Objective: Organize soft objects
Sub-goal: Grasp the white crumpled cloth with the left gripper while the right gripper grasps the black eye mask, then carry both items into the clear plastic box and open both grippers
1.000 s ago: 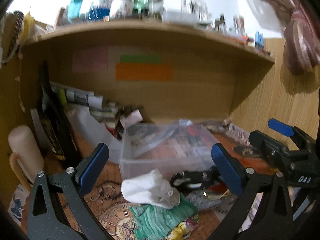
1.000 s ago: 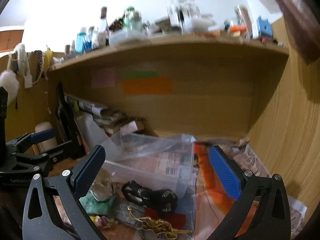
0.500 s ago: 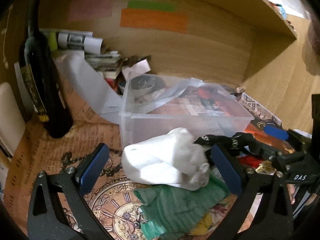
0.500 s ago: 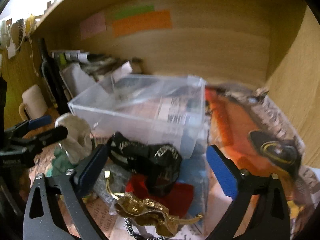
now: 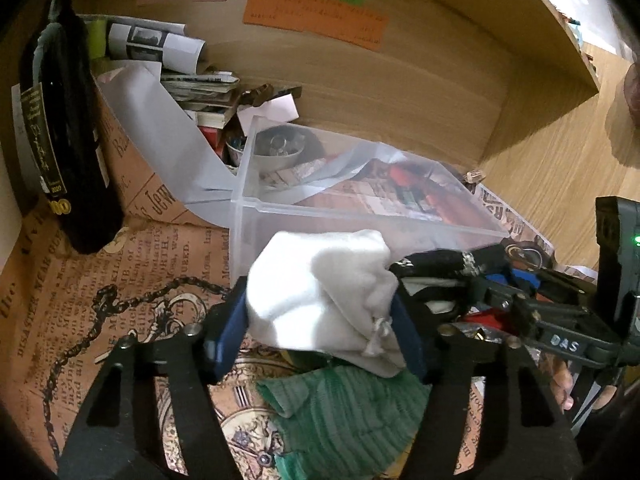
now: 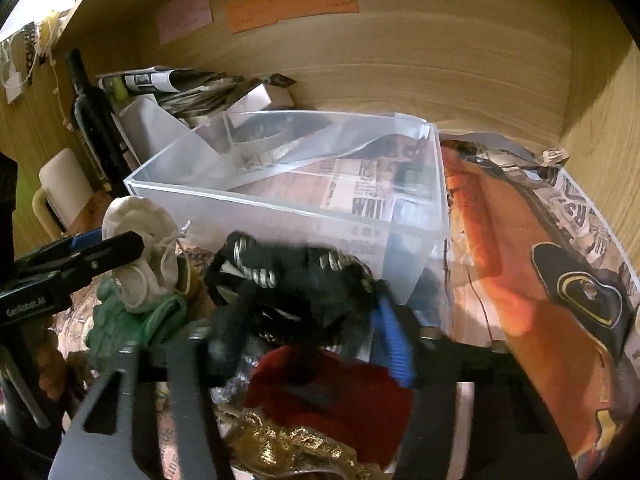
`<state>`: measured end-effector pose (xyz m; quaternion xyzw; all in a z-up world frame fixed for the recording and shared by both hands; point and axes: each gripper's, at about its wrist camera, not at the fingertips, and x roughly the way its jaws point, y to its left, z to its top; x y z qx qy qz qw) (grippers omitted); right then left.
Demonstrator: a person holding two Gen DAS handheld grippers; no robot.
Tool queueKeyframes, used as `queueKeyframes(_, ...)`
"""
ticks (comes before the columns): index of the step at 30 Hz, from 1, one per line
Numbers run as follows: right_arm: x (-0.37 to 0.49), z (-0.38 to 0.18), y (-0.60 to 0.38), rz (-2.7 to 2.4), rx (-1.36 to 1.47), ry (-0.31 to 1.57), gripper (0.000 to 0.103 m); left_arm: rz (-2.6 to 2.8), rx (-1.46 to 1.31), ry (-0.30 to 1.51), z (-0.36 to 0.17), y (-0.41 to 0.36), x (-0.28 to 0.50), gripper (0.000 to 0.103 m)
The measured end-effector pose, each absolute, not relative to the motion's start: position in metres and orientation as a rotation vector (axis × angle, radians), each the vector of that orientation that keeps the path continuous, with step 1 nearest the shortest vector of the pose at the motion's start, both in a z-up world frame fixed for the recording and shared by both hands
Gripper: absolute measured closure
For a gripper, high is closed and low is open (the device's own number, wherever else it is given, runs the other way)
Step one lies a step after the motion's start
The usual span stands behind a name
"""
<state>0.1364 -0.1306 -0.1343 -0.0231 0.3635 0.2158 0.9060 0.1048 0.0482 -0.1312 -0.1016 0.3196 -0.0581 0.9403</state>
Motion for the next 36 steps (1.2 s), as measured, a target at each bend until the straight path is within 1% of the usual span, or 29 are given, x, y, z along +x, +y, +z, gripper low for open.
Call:
queueKeyframes(1, 0.137, -0.135, -0.131, 0.444, -0.045, 0.753, 0.067, -0.121, -0.207, 0.652, -0.131, 0.048, 0.104, 0.046)
queueKeyframes(2, 0.138, -0.135, -0.132, 0.443, -0.039, 0.756, 0.072, -0.124, -0.207, 0.65, -0.131, 0.048, 0.104, 0.047)
queueKeyframes(5, 0.139, -0.137, -0.136, 0.439, -0.024, 0.758, 0.087, -0.115, -0.206, 0.64, -0.131, 0.048, 0.102, 0.057)
queueKeyframes(6, 0.139, -0.137, -0.137, 0.437, -0.017, 0.757, 0.089, -0.113, -0.207, 0.637, -0.131, 0.049, 0.101, 0.063)
queueKeyframes(10, 0.135, -0.132, -0.142, 0.442, -0.001, 0.736, 0.091, -0.111, -0.216, 0.625, -0.127, 0.052, 0.097, 0.076)
queueKeyframes(13, 0.129, -0.123, -0.143, 0.441, 0.0, 0.701, 0.093, -0.108, -0.21, 0.613, -0.122, 0.051, 0.096, 0.08)
queueKeyframes(21, 0.114, -0.098, -0.145, 0.45, 0.004, 0.606, 0.094, -0.097, -0.188, 0.545, -0.101, 0.048, 0.083, 0.083)
queueKeyframes(36, 0.103, -0.045, -0.151, 0.454, 0.017, 0.429, 0.094, -0.054, -0.116, 0.361, -0.041, 0.045, 0.07, 0.083)
